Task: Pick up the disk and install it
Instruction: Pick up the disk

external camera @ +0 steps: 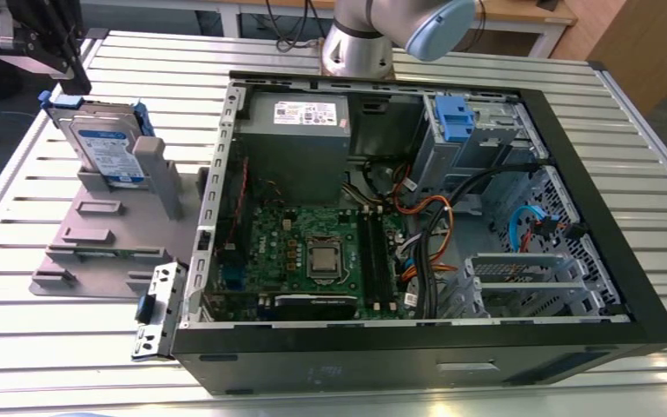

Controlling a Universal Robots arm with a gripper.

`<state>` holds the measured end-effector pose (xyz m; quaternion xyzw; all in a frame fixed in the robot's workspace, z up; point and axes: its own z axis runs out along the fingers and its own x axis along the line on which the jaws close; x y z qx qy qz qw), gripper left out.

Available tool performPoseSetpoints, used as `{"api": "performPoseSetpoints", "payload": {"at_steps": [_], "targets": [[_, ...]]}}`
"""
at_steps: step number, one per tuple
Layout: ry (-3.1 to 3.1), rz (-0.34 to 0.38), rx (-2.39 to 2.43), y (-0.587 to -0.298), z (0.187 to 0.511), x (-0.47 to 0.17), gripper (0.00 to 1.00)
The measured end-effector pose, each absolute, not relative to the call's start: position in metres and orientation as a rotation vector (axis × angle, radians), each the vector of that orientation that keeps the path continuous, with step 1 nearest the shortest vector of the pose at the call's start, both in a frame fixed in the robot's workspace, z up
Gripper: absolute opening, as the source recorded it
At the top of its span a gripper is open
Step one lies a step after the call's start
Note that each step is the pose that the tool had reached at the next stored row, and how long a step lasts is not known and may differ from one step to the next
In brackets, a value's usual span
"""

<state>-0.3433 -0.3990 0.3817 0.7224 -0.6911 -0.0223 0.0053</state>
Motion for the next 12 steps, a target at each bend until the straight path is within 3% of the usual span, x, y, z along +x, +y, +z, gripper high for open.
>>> {"api": "performPoseSetpoints", "payload": {"at_steps": [12], "targets": [[-2.143,-0.07,2.281,-0.3989,0.3817,-0.3433,0.11]]}}
